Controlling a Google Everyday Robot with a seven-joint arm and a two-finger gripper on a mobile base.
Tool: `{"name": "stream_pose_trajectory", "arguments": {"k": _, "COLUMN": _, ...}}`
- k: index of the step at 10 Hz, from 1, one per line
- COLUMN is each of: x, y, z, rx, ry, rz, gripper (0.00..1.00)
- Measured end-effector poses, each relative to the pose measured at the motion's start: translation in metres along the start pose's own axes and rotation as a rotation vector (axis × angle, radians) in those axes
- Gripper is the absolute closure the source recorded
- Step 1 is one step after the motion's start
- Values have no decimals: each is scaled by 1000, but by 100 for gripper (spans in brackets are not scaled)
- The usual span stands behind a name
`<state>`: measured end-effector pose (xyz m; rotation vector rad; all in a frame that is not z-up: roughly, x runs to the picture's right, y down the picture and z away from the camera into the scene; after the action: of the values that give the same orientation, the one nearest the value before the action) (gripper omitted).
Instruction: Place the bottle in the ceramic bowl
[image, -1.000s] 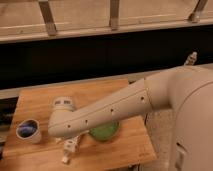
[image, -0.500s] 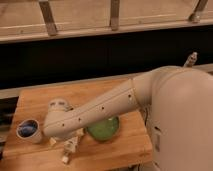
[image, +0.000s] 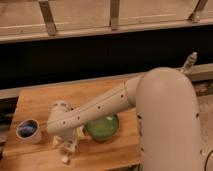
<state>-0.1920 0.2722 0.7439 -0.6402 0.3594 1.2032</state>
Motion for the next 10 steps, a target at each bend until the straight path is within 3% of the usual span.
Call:
{"name": "stream_pose_trajectory", "arguments": {"k": 4, "x": -4, "y": -4, "z": 31, "rx": -6, "ry": 65, "rz": 22, "gripper": 22}}
{"name": "stream_pose_trajectory", "arguments": {"k": 6, "x": -9, "y": -3, "z": 35, "rx": -12, "ry": 66, "rz": 11, "gripper": 39}}
{"name": "stream_pose_trajectory", "arguments": {"k": 10, "x": -10, "y": 0, "z": 23, "rx": -25, "ry": 36, "rz": -10, "gripper": 79}}
